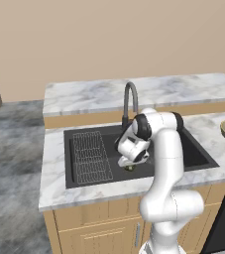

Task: Remove the broccoli and lemon wedge from the sink. Then move the bowl and cup from the counter to the sink for washing.

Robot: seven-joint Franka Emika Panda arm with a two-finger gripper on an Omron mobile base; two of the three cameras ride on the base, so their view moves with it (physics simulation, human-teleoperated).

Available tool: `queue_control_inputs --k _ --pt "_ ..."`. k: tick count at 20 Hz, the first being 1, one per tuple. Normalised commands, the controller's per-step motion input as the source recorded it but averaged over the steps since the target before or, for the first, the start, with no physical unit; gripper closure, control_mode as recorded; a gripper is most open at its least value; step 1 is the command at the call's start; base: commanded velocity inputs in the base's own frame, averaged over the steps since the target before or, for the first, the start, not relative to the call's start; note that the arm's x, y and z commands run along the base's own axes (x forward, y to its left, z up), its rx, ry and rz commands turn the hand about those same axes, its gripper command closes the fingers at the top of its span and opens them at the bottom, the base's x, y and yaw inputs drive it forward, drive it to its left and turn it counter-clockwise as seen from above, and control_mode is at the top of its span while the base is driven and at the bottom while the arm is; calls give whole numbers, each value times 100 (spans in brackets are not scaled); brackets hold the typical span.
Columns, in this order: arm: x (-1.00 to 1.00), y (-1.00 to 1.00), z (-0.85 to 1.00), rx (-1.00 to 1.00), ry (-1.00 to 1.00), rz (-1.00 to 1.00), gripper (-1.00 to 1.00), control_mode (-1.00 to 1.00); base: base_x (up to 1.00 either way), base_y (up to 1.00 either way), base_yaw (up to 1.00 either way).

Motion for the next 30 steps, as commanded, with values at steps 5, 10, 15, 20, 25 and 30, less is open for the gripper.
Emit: queue_control_inputs --k 5,10,15,20,25,30 --pt "4 6 -23 0 13 0 100 -100 0 0 0" --pt "3 5 -21 0 15 0 100 -100 0 0 0" --pt "-4 0 -11 0 5 -2 100 -100 0 0 0" --pt "-10 -2 0 3 0 -4 100 -100 0 0 0" --pt "-15 -4 3 10 -6 -1 100 -100 0 0 0" --pt "-9 -7 10 10 -7 -2 100 -100 0 0 0"
